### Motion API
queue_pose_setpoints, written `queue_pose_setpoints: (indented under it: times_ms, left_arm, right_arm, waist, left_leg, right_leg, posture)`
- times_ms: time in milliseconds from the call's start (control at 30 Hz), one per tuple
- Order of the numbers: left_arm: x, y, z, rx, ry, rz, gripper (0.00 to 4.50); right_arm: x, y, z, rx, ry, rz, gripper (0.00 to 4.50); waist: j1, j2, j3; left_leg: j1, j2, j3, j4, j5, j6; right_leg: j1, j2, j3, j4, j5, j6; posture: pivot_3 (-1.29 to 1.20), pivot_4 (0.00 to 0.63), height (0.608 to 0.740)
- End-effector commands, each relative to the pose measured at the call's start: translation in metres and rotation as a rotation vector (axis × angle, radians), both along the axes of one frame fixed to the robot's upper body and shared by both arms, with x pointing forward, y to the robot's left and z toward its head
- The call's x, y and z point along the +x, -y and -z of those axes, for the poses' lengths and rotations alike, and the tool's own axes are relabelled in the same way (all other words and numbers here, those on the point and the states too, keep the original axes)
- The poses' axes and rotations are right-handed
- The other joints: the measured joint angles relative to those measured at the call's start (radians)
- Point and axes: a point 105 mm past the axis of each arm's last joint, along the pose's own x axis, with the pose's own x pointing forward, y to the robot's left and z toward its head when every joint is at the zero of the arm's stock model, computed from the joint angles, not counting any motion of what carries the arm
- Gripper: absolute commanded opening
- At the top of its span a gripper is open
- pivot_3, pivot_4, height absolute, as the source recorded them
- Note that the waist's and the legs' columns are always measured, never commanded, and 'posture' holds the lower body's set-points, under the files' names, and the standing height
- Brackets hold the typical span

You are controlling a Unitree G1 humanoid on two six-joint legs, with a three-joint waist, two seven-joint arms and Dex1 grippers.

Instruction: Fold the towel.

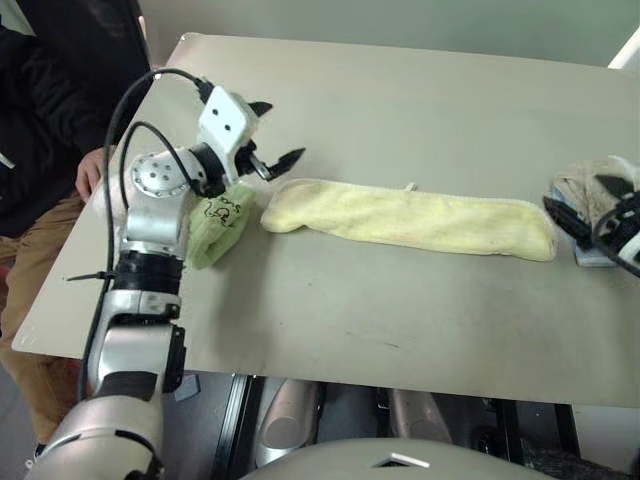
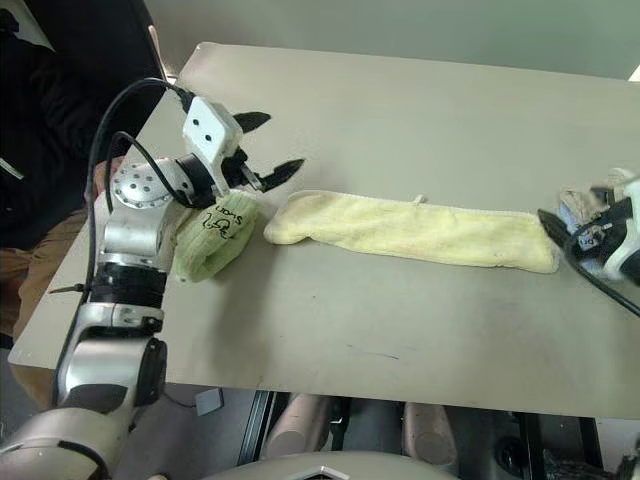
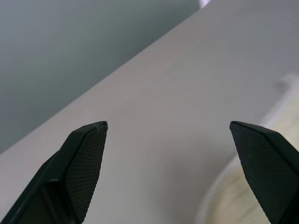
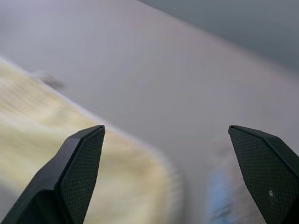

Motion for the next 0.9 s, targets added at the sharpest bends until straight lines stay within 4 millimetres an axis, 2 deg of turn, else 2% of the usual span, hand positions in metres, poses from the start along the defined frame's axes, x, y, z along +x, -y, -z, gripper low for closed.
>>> queue_pose_setpoints:
  times_ms: [33, 100, 200, 333, 400, 567, 733, 900]
  left_arm:
    - [-0.017, 0.02, 0.0, 0.004, -0.007, 0.121, 4.5]
    - [-0.026, 0.03, 0.005, 0.002, -0.028, 0.178, 4.5]
    - [-0.035, 0.043, 0.01, 0.004, -0.045, 0.243, 4.5]
    - [-0.041, 0.056, 0.016, 0.001, -0.06, 0.273, 4.5]
    - [-0.043, 0.06, 0.018, -0.003, -0.068, 0.286, 4.5]
    - [-0.048, 0.067, 0.019, -0.006, -0.07, 0.301, 4.5]
    - [-0.052, 0.07, 0.021, -0.015, -0.078, 0.305, 4.5]
    - [-0.054, 0.072, 0.02, -0.023, -0.075, 0.301, 4.5]
  right_arm:
    - [-0.018, -0.017, -0.001, 0.241, -0.055, -0.005, 4.46]
    - [-0.025, -0.026, 0.006, 0.341, -0.104, -0.003, 4.46]
    - [-0.032, -0.027, 0.016, 0.512, -0.169, 0.028, 4.46]
    - [-0.043, -0.033, 0.042, 0.666, -0.293, 0.084, 4.46]
    - [-0.043, -0.036, 0.048, 0.741, -0.314, 0.115, 4.46]
    - [-0.036, -0.039, 0.06, 0.868, -0.374, 0.255, 4.46]
    - [-0.017, -0.039, 0.066, 1.013, -0.415, 0.366, 4.46]
    - [0.005, -0.029, 0.069, 1.115, -0.407, 0.458, 4.46]
  waist:
    - [-0.001, 0.0, 0.0]
    - [-0.001, 0.0, 0.0]
    - [-0.001, 0.0, 0.0]
    - [0.002, -0.001, 0.0]
    - [0.002, -0.001, 0.0]
    - [0.001, -0.001, 0.0]
    - [0.0, -0.001, 0.0]
    - [0.0, -0.001, 0.0]
  left_leg:
    - [0.0, 0.0, 0.0, 0.0, 0.0, 0.0]
    - [0.0, 0.0, 0.0, 0.0, 0.0, 0.001]
    - [0.001, 0.0, 0.0, 0.0, -0.002, 0.004]
    - [0.002, 0.0, 0.0, 0.0, -0.002, 0.005]
    - [0.002, 0.0, 0.0, 0.0, -0.003, 0.005]
    - [0.002, 0.0, 0.0, 0.0, -0.004, 0.004]
    - [0.002, 0.0, 0.0, 0.0, -0.008, -0.002]
    - [0.002, -0.001, 0.0, 0.0, -0.008, -0.001]
  right_leg:
    - [0.0, 0.0, 0.001, 0.0, 0.0, 0.0]
    - [0.0, 0.0, 0.001, 0.0, 0.0, 0.001]
    - [0.0, 0.0, 0.001, 0.001, 0.001, 0.0]
    - [0.001, 0.0, 0.001, 0.001, 0.001, 0.001]
    - [0.001, 0.0, 0.001, 0.0, 0.001, 0.001]
    - [0.0, 0.0, 0.003, 0.0, 0.001, 0.003]
    - [0.001, 0.0, 0.003, 0.0, 0.006, 0.01]
    - [0.001, 0.0, 0.004, -0.001, 0.007, 0.012]
  posture:
    - [0.0, 0.15, 0.739]
    - [0.0, 0.15, 0.739]
    - [0.0, 0.15, 0.739]
    - [0.0, 0.15, 0.739]
    - [0.0, 0.15, 0.739]
    - [0.0, 0.15, 0.739]
    - [0.0, 0.15, 0.739]
    - [0.0, 0.15, 0.739]
